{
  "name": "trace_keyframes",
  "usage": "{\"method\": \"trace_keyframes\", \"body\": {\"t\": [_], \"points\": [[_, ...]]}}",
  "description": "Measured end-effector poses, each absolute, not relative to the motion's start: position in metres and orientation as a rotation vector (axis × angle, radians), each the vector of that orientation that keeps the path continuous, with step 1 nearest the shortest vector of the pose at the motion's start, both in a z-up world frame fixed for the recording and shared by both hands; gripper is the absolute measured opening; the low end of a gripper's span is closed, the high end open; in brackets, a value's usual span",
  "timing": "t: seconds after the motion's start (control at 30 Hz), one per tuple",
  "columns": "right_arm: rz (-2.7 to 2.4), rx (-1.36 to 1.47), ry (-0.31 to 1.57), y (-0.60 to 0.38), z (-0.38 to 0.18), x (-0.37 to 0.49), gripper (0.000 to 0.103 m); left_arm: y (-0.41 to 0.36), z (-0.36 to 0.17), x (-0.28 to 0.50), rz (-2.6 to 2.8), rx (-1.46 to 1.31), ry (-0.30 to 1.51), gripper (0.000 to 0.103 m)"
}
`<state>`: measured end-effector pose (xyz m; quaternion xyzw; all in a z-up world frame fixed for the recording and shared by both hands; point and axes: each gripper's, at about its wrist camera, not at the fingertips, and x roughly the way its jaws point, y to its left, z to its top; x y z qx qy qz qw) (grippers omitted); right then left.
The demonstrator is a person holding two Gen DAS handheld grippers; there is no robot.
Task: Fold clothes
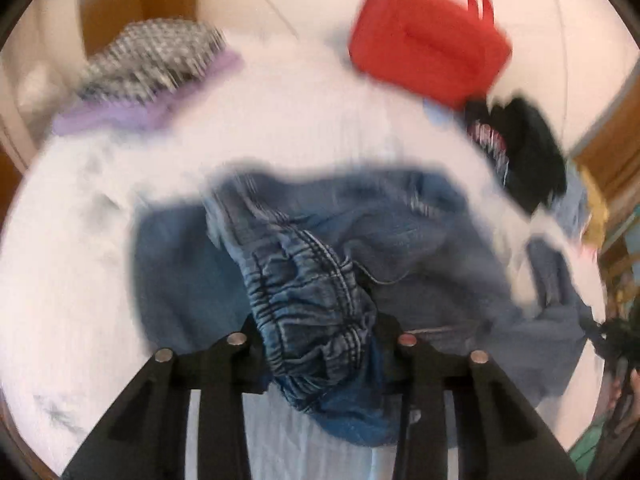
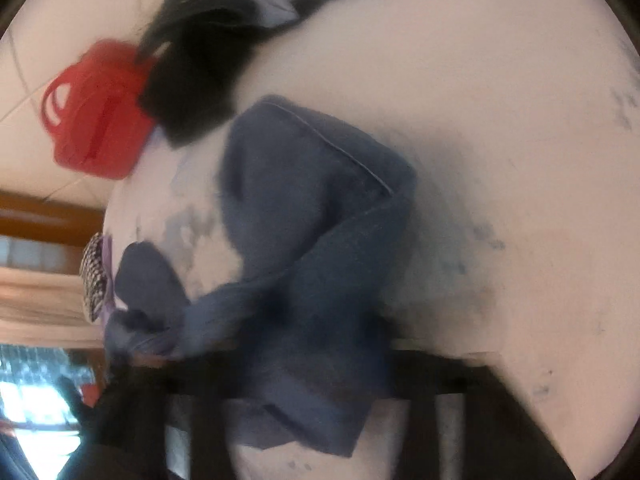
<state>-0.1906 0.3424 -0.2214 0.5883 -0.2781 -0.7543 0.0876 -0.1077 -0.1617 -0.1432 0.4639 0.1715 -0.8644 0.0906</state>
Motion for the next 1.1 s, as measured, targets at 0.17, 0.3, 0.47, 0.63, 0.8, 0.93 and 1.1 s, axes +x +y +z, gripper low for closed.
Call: {"method": "trace_keyframes", "body": {"t": [0.17,0.3,0.47,0.63,0.8,0.93,1.1], "points": [[-2.345,1.408,-0.747,0.326,-0.113,-0.205,0.017,-0.209,-0.067,-0.084,-2.538,1.103,0.413,0.034],[-2.284,1.240,-0.605,0.278,-0.051,-0.235,0.058,-0.271,-0.047,-0.074,-2.369,0.975,0.391,0.034],[-2.382,1.369,-0.423,0.254,-0.079,-0.237,0.069,-0.345,-0.088,-0.072,-2.162,1.034,0.460,0.034],[-2.358,1.702,-0.475,0.281,-0.176,-0.218,0.069,-0.358,-0.133,-0.066,-2.153,1.126,0.460,0.039],[-2.318,1.832,-0.636,0.296,-0.229,-0.207,0.088,-0.362,-0.170,-0.078,-2.143,1.281,0.433,0.072],[-2.328,1.780,-0.691,0.281,-0.242,-0.221,0.095,-0.365,-0.198,-0.084,-2.122,1.353,0.407,0.063],[-2.306,1.750,-0.688,0.254,-0.239,-0.242,0.006,-0.358,-0.186,-0.079,-2.123,1.367,0.362,0.039]]}}
